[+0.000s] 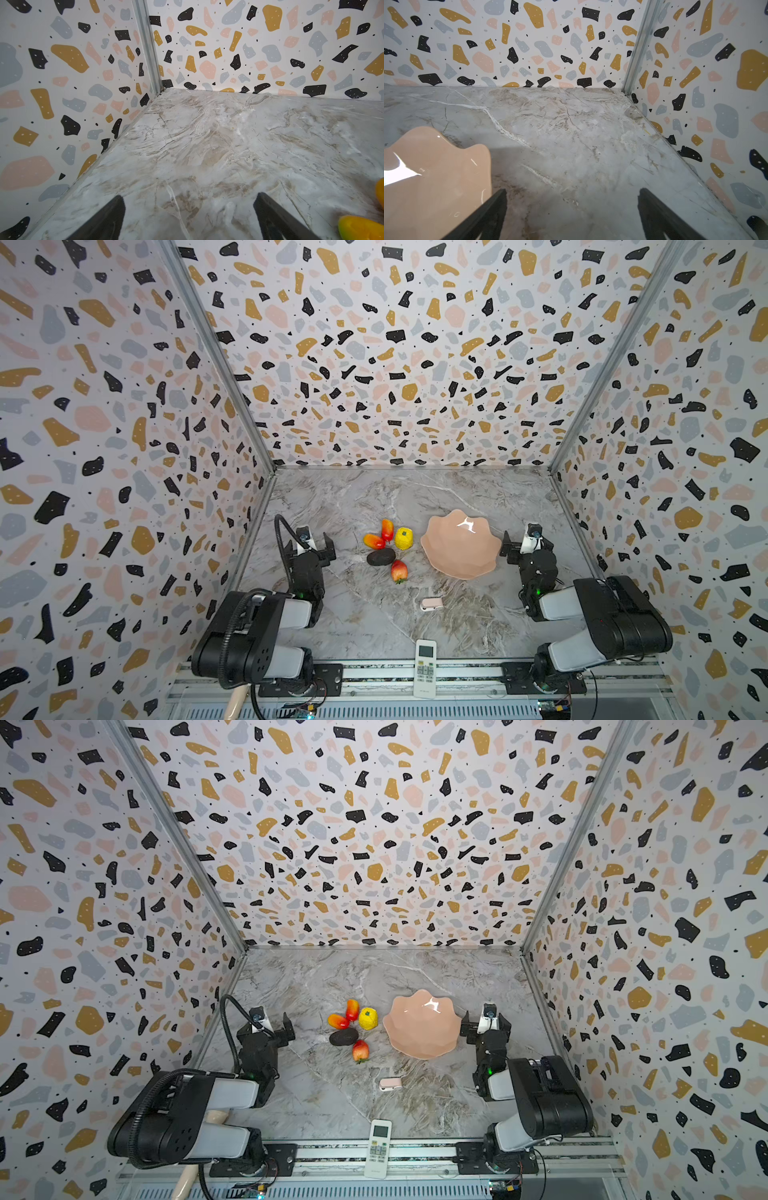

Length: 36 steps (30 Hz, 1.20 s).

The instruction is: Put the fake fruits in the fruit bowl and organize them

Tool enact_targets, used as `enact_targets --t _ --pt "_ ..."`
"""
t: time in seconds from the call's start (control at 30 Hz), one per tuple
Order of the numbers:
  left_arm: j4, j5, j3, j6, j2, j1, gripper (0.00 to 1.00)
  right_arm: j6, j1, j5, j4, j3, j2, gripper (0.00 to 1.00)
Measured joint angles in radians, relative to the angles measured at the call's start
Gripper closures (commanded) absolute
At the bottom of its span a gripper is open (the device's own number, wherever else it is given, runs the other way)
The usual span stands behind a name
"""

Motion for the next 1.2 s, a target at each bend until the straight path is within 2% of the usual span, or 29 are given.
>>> enact_targets --t 1.03,1.2 --pt "0.0 0.0 0.0 0.0 -0.001 0.0 0.0 0.002 0.0 0.001 -0.002 0.0 -0.001 0.01" --pt "-0.053 -0.024 0.0 -0.005 -0.087 0.0 0.01 -0.001 0.005 0.005 -0.014 -0.01 -0.043 0.01"
